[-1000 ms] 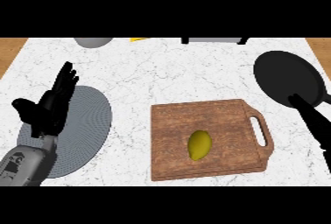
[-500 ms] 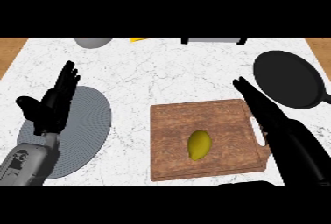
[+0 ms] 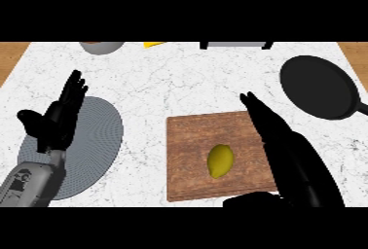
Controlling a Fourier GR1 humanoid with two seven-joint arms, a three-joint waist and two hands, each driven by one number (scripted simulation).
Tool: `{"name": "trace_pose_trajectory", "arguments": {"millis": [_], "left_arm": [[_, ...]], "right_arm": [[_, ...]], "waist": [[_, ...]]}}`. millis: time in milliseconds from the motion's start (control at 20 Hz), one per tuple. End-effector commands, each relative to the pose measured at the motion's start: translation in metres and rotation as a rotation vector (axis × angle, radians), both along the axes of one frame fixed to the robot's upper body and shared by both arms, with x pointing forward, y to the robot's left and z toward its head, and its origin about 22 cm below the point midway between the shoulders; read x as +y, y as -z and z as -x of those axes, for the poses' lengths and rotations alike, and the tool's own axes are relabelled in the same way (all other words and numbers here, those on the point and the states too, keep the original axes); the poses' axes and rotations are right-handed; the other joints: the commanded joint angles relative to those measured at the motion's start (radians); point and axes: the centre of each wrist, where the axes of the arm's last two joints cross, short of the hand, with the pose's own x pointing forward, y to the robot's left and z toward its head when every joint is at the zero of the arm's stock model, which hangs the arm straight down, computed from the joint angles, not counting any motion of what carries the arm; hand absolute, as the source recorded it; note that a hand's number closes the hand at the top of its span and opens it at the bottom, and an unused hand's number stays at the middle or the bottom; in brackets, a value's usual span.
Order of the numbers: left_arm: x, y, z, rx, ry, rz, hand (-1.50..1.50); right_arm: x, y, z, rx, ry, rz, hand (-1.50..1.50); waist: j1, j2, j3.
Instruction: Pick the lemon from the cutting board and place it in the pan
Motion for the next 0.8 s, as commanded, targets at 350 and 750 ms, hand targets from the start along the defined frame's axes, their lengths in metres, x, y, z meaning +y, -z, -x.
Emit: {"name": "trace_pose_trajectory", "arguments": {"millis": [350, 750], "left_arm": [[0.023, -0.007, 0.012, 0.000, -0.004, -0.001, 0.00], [0.014, -0.008, -0.003, -0.002, 0.000, -0.003, 0.00]], "right_arm": [[-0.013, 0.028, -0.005, 0.195, 0.110, 0.087, -1.50], [0.007, 0.049, -0.027, 0.260, 0.034, 0.112, -1.50]], "waist": [[0.001, -0.001, 0.001], [-0.001, 0.001, 0.001]]}}
